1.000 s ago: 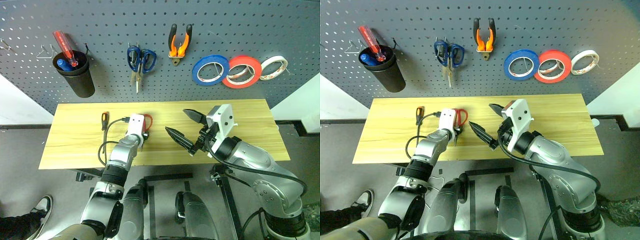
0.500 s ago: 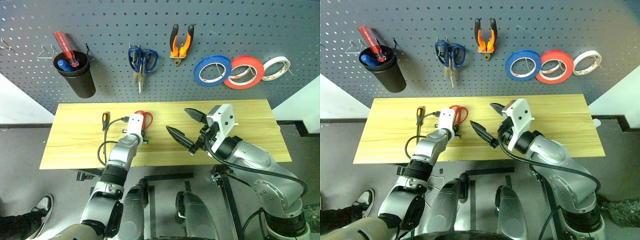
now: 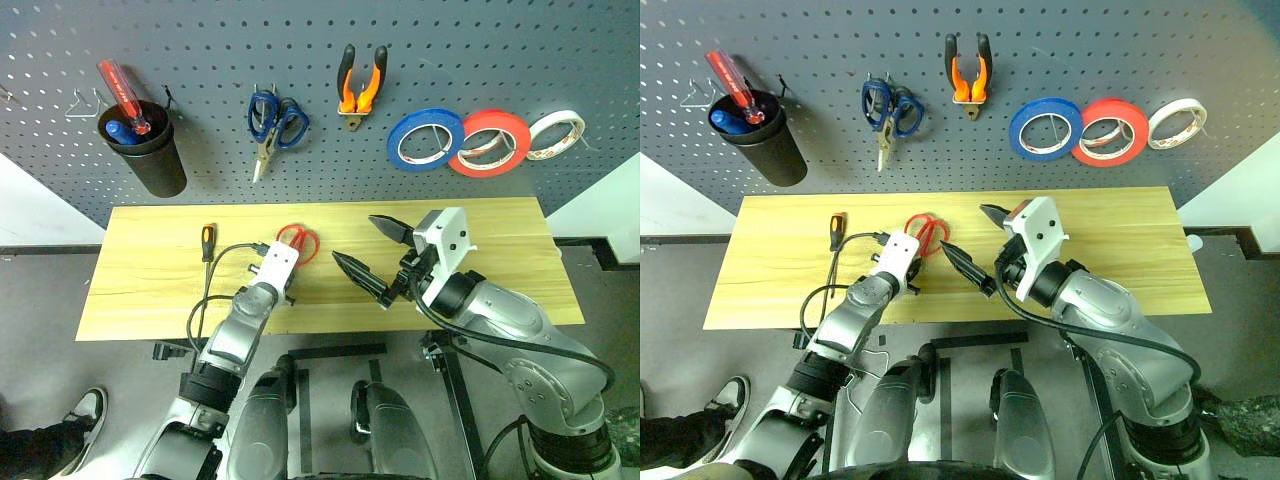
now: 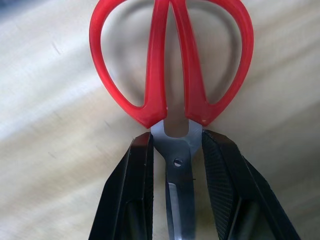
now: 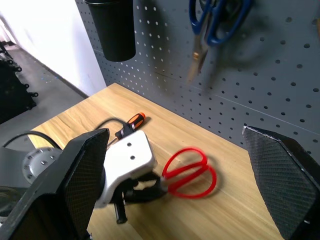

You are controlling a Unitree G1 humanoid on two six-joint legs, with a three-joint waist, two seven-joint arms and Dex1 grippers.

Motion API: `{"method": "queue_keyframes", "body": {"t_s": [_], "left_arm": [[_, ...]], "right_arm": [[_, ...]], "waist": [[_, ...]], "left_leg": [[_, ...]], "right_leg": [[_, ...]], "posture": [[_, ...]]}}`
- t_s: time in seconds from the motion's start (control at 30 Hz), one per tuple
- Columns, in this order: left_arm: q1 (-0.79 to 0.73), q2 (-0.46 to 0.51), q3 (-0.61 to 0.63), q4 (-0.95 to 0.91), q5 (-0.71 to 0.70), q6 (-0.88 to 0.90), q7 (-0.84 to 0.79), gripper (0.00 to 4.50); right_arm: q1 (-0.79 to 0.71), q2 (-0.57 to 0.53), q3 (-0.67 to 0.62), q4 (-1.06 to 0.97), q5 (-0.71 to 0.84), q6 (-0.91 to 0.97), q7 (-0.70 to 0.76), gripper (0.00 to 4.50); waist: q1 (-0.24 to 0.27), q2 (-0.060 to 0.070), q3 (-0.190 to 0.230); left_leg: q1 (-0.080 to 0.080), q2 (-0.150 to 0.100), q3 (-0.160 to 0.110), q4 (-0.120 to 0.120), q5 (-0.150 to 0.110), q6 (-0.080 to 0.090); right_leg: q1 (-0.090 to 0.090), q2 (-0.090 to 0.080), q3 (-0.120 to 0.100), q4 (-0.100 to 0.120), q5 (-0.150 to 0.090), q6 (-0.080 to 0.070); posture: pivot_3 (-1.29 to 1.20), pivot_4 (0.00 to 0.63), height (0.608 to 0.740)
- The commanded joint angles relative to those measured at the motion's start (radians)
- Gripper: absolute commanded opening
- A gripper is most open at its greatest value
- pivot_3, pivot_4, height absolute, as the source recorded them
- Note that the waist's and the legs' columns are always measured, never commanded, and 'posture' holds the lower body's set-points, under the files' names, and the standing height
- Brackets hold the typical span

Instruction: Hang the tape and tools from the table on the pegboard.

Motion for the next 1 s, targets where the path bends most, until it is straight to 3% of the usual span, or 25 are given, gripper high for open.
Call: {"method": "queue_keyframes", "body": {"t_s": [0.03, 0.3, 0.6, 0.8, 1.0], "left_arm": [[0.033, 0.003, -0.030, -0.080, 0.029, -0.074, -0.011, 1.06], [0.074, 0.014, -0.067, -0.194, 0.064, -0.229, -0.043, 1.06], [0.120, 0.072, -0.067, -0.239, 0.148, -0.559, -0.004, 1.06], [0.143, 0.103, -0.007, -0.260, 0.199, -0.801, 0.088, 1.06], [0.096, 0.110, 0.091, -0.224, 0.228, -0.866, 0.167, 1.06]], "right_arm": [[-0.005, 0.005, 0.001, -0.012, -0.005, -0.027, 0.012, 4.50], [-0.004, 0.002, -0.002, -0.003, -0.016, -0.037, 0.025, 4.50], [-0.015, -0.001, -0.012, 0.020, -0.038, -0.054, 0.042, 4.50], [-0.023, -0.001, -0.013, 0.037, -0.051, -0.067, 0.053, 4.50], [-0.024, -0.003, -0.013, 0.046, -0.055, -0.073, 0.063, 4.50]], "waist": [[0.001, 0.000, 0.000], [0.000, 0.000, 0.000], [0.000, 0.000, 0.000], [0.000, 0.000, 0.000], [0.001, 0.000, 0.000]], "left_leg": [[0.000, 0.000, 0.000, 0.000, 0.000, 0.000], [0.000, 0.000, 0.000, 0.000, 0.000, 0.000], [0.000, 0.000, 0.001, 0.000, 0.000, 0.000], [0.000, 0.000, 0.001, 0.001, 0.000, 0.000], [0.000, 0.000, 0.001, 0.002, 0.000, 0.001]], "right_leg": [[0.000, 0.000, 0.000, 0.000, 0.000, 0.000], [0.000, 0.000, 0.000, 0.000, 0.000, 0.000], [0.000, 0.001, -0.001, 0.000, 0.000, 0.000], [0.000, 0.001, -0.001, 0.001, 0.000, 0.000], [0.000, 0.001, -0.001, 0.002, 0.000, 0.000]], "posture": [[0.07, 0.284, 0.714], [0.07, 0.275, 0.714], [0.07, 0.258, 0.714], [0.07, 0.256, 0.714], [0.07, 0.256, 0.714]]}}
